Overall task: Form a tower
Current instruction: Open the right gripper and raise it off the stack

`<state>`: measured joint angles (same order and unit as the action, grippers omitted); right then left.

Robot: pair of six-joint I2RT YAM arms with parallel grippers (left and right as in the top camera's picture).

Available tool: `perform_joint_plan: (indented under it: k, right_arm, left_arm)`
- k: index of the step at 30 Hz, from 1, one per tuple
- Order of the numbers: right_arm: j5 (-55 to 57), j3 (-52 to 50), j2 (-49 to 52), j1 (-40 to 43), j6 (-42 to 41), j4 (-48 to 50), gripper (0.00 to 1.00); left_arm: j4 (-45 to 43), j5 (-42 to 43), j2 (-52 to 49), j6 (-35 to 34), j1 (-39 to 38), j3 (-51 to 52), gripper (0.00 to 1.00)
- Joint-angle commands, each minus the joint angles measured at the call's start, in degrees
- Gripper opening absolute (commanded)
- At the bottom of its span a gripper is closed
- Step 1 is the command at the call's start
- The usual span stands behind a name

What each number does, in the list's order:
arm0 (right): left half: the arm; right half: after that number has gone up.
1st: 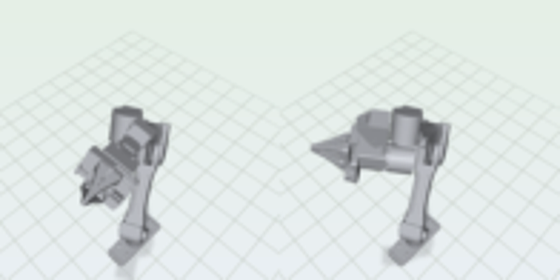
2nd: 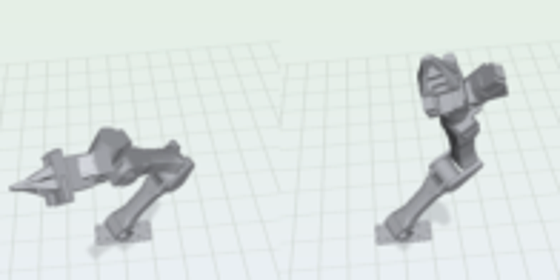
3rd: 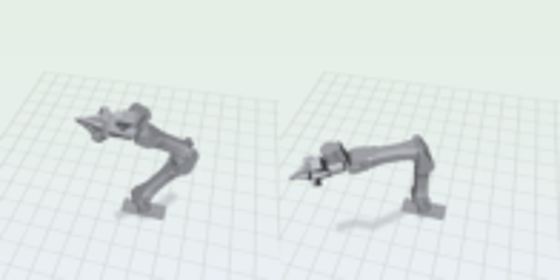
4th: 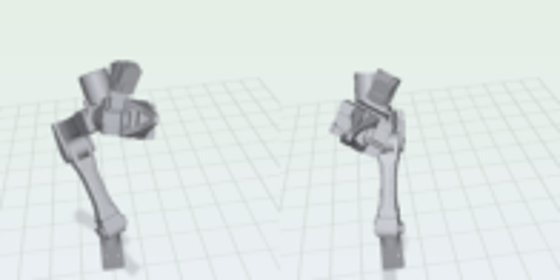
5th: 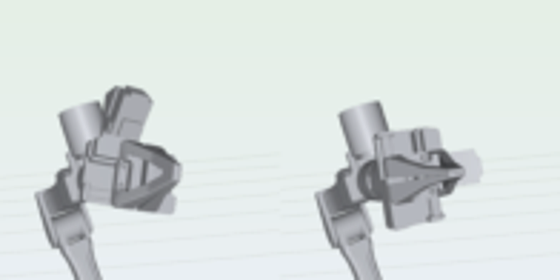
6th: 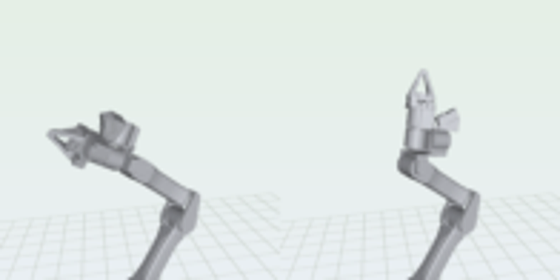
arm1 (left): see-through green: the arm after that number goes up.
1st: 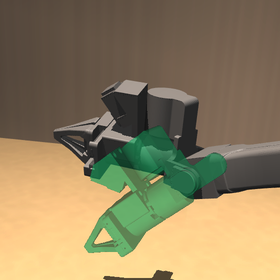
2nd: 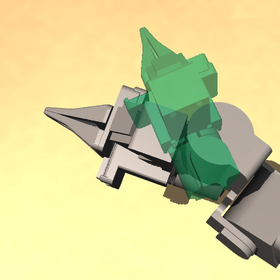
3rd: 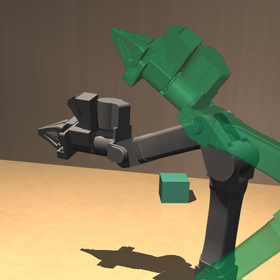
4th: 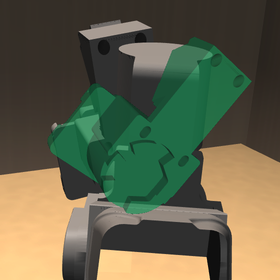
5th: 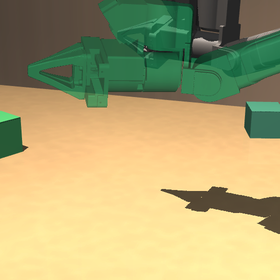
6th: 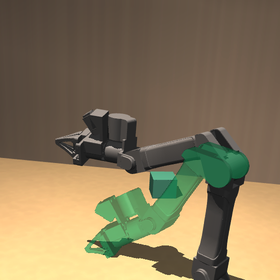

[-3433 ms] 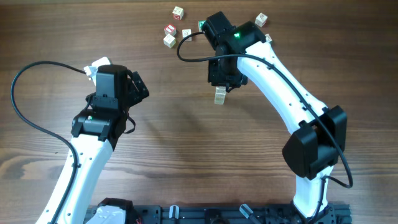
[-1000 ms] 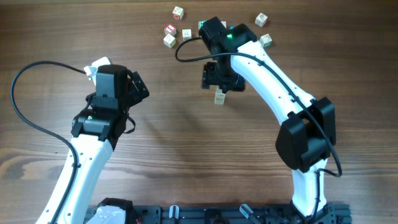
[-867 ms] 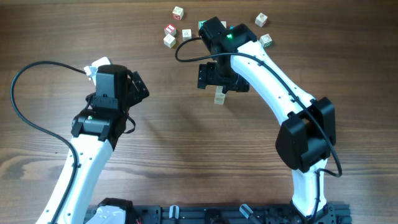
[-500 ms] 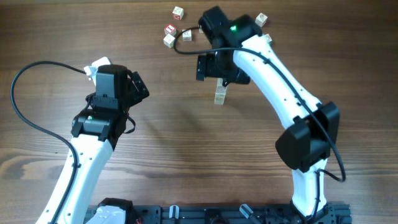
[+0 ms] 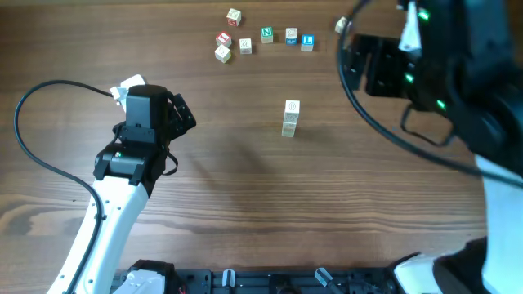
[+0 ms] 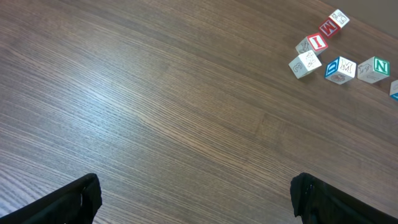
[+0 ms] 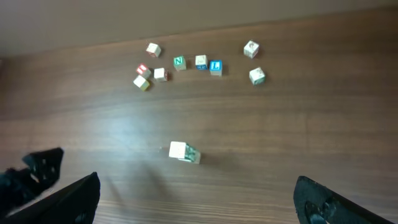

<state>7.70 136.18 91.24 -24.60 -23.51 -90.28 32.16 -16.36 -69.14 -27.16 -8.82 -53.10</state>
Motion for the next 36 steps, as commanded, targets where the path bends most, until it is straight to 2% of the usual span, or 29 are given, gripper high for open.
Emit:
perform_joint_plan:
  k: [1,3,7,11,15,17,19,21,23,29,32,36]
  right_arm:
    - [6.4,0.24,-2.01,-0.04,6.93,-1.88,1.0]
    - [13.0,0.15,-4.31,-0.04,6.54,-1.88,1.0]
    - [18.05,-0.5,-10.36,-0.07,4.07,-1.86,1.0]
    - [20.63,-7.61,-18.82,1.14,4.33,1.92,1.0]
    - [9.07,-21.66,-27.69,8.66,12.37,17.2,1.0]
    - [-1.01,-33.73,-33.9,14.12,18.03,29.35,1.0]
    - [-5.2,-47.93,-41.48,17.66,19.21,42.93,1.0]
    - [-6.64,-57.7,-47.15,19.1,19.23,51.28,1.0]
    - [-10.38,-72.28,-56.54,21.35,19.19,62.1,1.0]
    - [-12.5,-101.13,-79.65,26.97,18.82,77.5,1.0]
    - [-12.96,-109.61,-85.72,28.39,18.69,83.25,1.0]
    - [-12.92,-115.03,-88.74,28.41,15.78,83.6,1.0]
  left_arm:
    - [-0.15,0.31,0.35,-0.5,0.42,-0.26,1.0]
    - [-0.15,0.31,0.35,-0.52,0.42,-0.26,1.0]
    - [-0.15,0.31,0.35,-0.52,0.42,-0.26,1.0]
    - [-0.15,0.31,0.35,-0.5,0.42,-0.26,1.0]
    - [-0.15,0.31,0.35,-0.52,0.42,-0.26,1.0]
    - [-0.15,0.31,0.35,-0.5,0.42,-0.26,1.0]
    - [-0.15,0.31,0.35,-0.52,0.42,-0.26,1.0]
    - [-0.15,0.31,0.35,-0.5,0.42,-0.26,1.0]
    - [-0.15,0.31,0.35,-0.52,0.42,-0.26,1.0]
    - [-0.15,0.31,0.35,-0.52,0.42,-0.26,1.0]
    - [-0.15,0.31,0.35,-0.52,0.42,-0.26,1.0]
    - [-0.15,0.31,0.35,-0.52,0.42,-0.26,1.0]
